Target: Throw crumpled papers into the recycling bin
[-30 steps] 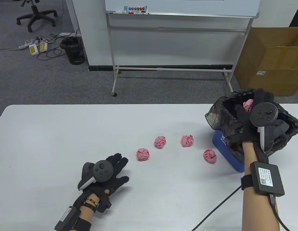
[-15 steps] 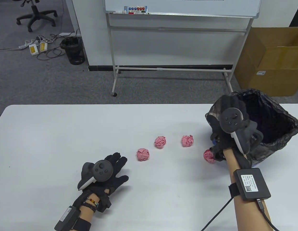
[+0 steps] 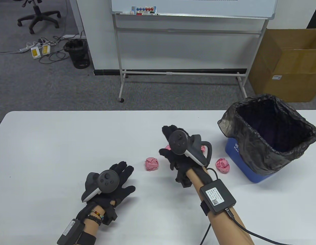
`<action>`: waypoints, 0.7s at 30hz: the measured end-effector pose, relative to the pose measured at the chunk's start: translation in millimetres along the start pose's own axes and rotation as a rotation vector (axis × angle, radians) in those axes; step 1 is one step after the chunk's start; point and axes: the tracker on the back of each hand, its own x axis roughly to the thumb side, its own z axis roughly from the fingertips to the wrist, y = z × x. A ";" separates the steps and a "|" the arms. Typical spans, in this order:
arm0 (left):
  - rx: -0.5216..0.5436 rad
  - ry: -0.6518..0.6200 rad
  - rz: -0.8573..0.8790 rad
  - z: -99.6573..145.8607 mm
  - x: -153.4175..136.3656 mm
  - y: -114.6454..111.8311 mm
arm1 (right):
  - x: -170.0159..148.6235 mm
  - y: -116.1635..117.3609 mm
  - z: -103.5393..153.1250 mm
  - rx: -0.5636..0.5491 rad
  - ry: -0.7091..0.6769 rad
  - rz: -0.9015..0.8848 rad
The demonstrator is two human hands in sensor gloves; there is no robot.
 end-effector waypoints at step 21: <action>0.015 0.013 -0.002 1.0 -1.2 2.3 | 30.3 134.2 -27.2 0.225 -0.036 0.194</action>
